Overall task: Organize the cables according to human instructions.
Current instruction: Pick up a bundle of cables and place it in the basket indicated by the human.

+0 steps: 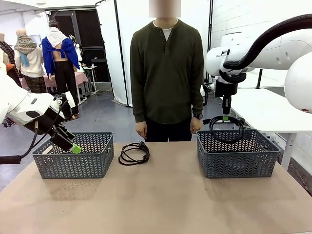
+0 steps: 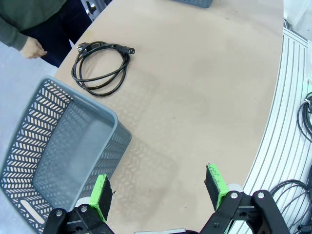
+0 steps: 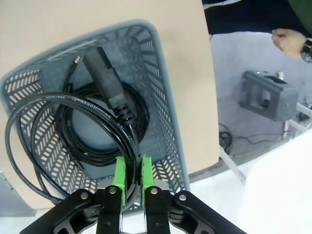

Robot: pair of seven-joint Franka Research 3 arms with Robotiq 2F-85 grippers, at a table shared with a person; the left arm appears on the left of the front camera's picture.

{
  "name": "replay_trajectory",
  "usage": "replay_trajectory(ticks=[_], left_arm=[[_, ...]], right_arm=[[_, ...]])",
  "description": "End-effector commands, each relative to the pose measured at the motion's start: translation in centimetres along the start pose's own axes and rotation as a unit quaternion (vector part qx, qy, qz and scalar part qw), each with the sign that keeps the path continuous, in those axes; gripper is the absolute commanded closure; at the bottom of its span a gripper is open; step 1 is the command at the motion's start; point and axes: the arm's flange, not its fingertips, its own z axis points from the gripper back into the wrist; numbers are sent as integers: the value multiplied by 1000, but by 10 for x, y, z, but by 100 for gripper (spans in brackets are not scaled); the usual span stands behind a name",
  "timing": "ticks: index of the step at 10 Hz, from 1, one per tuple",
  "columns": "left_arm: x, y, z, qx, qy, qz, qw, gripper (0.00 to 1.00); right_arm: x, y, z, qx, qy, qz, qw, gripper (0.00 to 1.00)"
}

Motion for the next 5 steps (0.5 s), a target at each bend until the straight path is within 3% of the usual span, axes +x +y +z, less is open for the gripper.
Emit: replay_trajectory(ticks=[1,5], left_arm=[[-3,4,0,-10,-7,-5,1000,0],[-3,4,0,-10,-7,-5,1000,0]], right_arm=[[-2,-8,-4,3,-12,24,1000,100],[-3,-15,-14,9,-13,31,999,100]])
